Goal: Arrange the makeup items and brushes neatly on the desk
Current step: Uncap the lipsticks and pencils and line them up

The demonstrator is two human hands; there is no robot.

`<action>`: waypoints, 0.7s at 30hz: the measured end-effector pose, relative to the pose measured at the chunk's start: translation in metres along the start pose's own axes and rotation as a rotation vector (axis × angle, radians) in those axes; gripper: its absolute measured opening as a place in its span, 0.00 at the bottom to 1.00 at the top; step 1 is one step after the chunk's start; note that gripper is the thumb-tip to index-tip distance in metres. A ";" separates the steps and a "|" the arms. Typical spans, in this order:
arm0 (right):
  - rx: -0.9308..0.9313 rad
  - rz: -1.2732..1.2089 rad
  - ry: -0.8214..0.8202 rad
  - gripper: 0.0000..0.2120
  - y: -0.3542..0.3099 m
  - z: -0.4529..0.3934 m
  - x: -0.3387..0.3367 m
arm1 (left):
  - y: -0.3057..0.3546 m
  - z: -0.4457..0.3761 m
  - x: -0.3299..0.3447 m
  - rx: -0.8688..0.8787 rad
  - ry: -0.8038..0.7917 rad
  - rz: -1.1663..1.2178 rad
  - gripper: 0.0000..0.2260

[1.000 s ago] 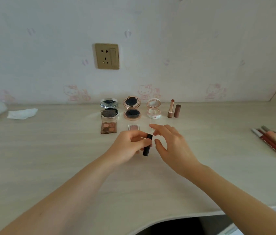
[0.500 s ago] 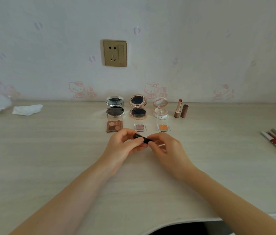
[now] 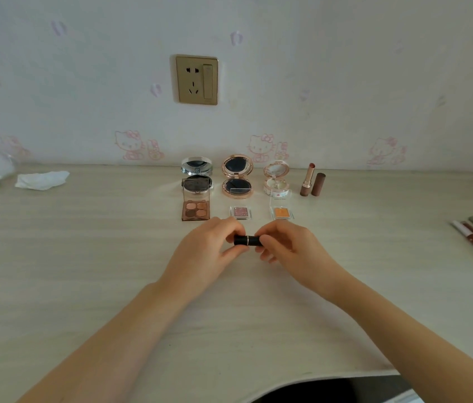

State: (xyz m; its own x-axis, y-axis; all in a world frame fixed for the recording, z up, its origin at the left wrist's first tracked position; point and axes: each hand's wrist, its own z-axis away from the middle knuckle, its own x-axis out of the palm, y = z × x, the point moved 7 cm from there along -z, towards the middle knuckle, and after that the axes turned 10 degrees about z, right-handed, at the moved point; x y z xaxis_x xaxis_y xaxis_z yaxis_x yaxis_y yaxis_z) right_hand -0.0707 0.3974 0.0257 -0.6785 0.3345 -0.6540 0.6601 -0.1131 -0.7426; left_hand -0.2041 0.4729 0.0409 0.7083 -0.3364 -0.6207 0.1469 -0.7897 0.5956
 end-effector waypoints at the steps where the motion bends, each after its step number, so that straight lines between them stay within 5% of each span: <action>1: 0.024 -0.032 -0.020 0.06 0.002 0.000 0.001 | 0.001 0.000 0.001 0.003 -0.011 -0.026 0.07; 16: -0.433 0.732 0.169 0.09 -0.040 0.014 0.002 | 0.008 0.008 0.028 0.041 -0.214 -0.297 0.10; 21: -0.493 0.802 0.150 0.08 -0.043 0.012 0.002 | 0.000 0.006 0.027 0.002 -0.247 -0.345 0.09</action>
State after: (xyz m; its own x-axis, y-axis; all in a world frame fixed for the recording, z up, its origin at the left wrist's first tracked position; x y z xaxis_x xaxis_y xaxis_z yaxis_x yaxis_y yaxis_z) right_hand -0.1047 0.3915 0.0546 0.0612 0.4495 -0.8912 0.9957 0.0347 0.0859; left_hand -0.1894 0.4609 0.0214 0.4315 -0.1648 -0.8869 0.3444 -0.8786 0.3308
